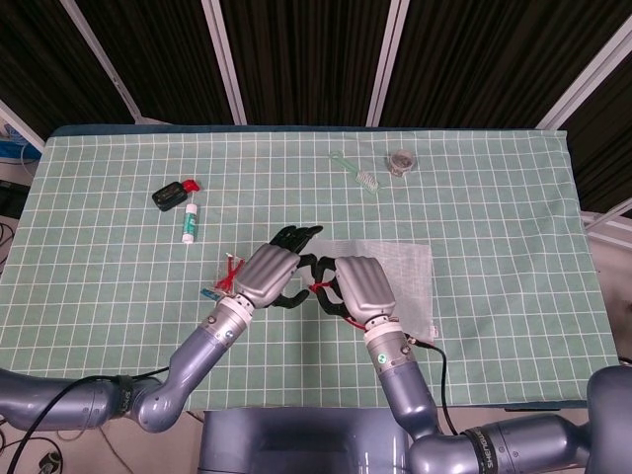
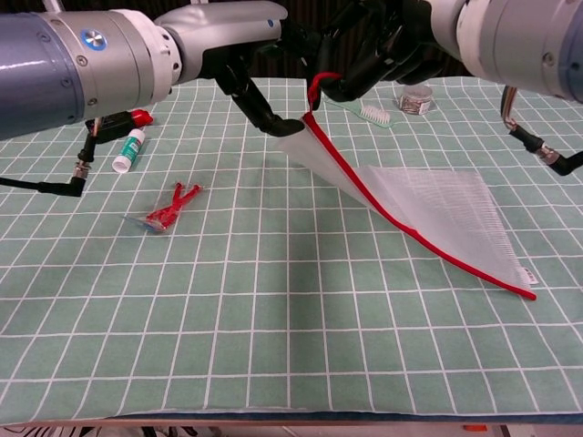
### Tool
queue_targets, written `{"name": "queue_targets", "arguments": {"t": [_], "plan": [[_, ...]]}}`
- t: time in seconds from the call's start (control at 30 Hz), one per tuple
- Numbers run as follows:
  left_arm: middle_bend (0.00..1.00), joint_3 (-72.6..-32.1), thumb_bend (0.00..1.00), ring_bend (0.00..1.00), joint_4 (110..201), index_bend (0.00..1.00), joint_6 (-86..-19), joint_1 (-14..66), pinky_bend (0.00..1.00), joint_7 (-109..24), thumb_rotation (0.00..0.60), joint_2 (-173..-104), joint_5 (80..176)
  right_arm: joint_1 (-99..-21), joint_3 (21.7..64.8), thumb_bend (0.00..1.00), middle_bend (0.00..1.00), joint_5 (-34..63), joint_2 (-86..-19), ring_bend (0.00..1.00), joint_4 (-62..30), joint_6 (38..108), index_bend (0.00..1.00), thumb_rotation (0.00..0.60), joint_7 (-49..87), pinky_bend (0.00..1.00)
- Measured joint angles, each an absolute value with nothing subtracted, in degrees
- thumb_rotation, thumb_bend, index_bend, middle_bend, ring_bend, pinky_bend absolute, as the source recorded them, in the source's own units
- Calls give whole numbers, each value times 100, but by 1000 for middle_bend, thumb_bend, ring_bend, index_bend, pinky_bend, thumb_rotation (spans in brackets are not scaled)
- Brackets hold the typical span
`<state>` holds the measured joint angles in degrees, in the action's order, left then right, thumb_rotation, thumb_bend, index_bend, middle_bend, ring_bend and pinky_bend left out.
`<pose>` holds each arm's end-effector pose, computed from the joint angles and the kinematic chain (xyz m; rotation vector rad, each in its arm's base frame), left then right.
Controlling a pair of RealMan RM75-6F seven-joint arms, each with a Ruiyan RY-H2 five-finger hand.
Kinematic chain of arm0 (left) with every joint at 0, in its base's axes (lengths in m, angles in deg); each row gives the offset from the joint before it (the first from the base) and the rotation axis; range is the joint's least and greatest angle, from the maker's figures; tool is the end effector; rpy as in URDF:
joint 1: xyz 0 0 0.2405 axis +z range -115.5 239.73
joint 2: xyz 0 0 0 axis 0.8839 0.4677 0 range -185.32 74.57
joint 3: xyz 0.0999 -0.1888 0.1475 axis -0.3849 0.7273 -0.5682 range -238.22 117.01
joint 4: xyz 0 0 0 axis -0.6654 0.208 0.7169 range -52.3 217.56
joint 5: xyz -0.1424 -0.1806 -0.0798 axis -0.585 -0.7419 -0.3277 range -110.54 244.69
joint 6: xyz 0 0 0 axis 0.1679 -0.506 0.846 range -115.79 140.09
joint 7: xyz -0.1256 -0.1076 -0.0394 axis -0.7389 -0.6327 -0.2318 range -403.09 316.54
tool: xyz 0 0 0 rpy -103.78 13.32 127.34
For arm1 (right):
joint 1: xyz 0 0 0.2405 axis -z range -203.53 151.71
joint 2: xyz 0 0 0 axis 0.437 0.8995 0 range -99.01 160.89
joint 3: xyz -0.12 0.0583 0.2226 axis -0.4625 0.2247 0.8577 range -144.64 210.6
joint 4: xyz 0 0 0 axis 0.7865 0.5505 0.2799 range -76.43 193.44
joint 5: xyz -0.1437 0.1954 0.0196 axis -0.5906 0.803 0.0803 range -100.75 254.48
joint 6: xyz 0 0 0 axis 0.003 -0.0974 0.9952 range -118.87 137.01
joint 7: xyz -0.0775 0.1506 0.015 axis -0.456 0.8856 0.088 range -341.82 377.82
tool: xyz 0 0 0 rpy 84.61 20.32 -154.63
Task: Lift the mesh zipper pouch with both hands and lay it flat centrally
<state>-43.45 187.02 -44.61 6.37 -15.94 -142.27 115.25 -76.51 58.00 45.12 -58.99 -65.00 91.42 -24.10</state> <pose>0.0092 0.3496 -0.0474 -1.9762 -1.0737 -1.1708 0.0128 -0.3114 0.0056 1.5789 -1.3098 1.1341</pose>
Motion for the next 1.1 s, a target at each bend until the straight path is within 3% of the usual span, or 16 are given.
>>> {"name": "queue_targets", "arguments": {"t": [1.1], "plan": [[42,-4524,429,0,18539,580,-4594,443,0,-1740,600,-14371,11324,-7722,5630,714,1000,4606,-5705,1000,-6582,9242,681,600,-2150,1000]]}}
